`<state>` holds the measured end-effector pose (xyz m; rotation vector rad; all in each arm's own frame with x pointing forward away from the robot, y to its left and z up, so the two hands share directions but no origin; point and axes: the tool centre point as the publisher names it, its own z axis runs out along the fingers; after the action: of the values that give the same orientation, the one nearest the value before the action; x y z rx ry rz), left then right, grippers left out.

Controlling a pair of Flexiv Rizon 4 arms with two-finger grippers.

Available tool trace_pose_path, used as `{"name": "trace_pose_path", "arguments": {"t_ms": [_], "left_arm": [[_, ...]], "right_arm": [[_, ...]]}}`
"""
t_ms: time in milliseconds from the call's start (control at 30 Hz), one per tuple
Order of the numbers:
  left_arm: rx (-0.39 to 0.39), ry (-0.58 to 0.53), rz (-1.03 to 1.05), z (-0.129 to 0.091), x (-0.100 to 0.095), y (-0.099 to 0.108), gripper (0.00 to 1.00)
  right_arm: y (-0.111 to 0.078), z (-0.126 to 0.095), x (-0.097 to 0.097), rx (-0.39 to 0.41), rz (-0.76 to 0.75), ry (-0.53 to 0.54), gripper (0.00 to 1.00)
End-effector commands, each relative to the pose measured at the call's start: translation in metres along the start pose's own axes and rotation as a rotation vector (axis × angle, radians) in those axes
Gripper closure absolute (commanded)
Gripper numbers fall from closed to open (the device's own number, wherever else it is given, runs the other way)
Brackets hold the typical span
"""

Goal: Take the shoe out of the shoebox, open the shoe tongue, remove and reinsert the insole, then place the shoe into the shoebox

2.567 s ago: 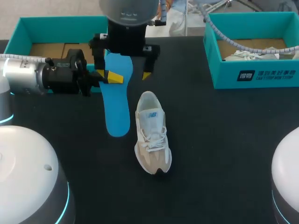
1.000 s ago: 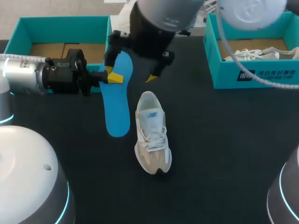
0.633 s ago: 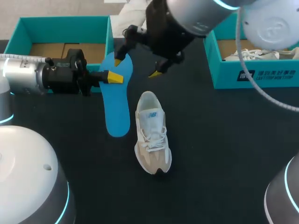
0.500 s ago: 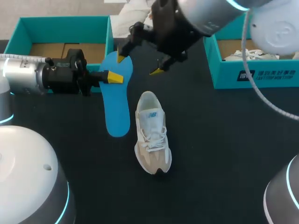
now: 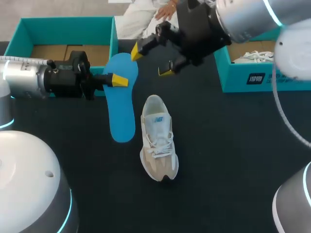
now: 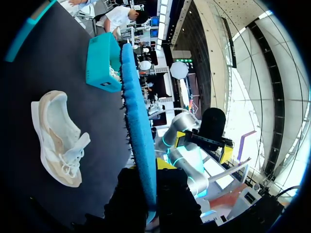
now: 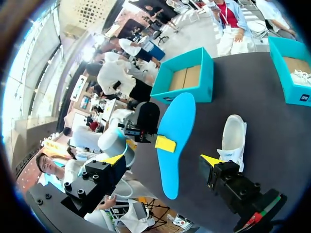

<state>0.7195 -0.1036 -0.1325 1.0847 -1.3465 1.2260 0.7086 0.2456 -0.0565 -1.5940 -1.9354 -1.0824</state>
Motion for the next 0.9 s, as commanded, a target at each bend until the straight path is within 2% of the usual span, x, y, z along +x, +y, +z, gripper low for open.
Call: {"name": "trace_pose_path", "arguments": {"t_ms": [33,233,367,733,900], "left_arm": [[0.001,-0.002,0.000,0.000,0.000,0.001,1.00],[0.001,-0.002,0.000,0.000,0.000,0.001,1.00],[0.001,-0.002,0.000,0.000,0.000,0.001,1.00],[0.001,-0.002,0.000,0.000,0.000,0.001,1.00],[0.001,-0.002,0.000,0.000,0.000,0.001,1.00]], "right_arm": [[-0.005,0.006,-0.011,-0.010,0.000,0.327,0.00],[-0.005,0.016,-0.016,0.012,-0.009,0.378,0.00],[-0.007,0.021,-0.019,-0.030,-0.011,0.483,0.00],[-0.020,0.034,-0.032,0.022,0.030,0.543,0.00],[-0.021,0.036,-0.041,0.041,0.045,0.530,0.00]]}}
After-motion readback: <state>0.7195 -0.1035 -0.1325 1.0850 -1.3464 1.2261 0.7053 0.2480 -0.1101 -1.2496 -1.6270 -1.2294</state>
